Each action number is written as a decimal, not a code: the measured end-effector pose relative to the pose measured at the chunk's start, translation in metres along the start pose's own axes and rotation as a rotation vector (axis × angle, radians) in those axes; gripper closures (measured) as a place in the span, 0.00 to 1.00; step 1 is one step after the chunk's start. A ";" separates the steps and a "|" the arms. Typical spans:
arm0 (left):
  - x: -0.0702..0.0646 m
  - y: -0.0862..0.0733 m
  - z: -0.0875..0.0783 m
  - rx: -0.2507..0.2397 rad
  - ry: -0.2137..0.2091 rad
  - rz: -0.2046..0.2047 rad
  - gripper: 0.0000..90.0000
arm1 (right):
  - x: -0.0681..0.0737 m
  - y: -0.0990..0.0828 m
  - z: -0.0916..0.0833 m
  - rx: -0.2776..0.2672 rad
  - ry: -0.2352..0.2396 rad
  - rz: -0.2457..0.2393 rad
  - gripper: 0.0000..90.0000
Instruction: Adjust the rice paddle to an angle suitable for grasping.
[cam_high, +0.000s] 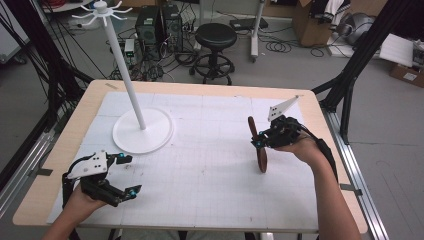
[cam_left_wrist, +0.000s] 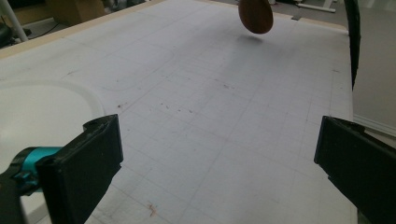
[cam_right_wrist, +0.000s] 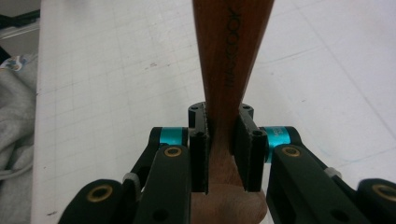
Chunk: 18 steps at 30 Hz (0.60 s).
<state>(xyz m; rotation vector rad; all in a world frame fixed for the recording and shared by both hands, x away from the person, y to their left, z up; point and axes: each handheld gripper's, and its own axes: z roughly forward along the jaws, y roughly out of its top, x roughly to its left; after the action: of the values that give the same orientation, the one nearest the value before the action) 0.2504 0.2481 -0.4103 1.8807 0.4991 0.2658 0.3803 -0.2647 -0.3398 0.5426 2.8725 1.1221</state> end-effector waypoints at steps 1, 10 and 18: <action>0.000 0.000 0.000 -0.001 -0.001 0.000 0.02 | 0.000 0.000 -0.001 -0.004 0.008 0.003 0.87; -0.001 0.000 -0.001 -0.001 -0.003 0.001 0.02 | 0.001 0.002 -0.004 -0.009 -0.007 0.000 0.87; 0.000 -0.001 0.000 -0.009 -0.014 -0.004 0.02 | 0.004 0.003 -0.006 -0.008 -0.008 0.002 0.87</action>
<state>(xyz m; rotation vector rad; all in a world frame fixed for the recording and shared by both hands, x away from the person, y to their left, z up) 0.2507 0.2485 -0.4107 1.8718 0.4915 0.2515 0.3763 -0.2649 -0.3329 0.5488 2.8602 1.1278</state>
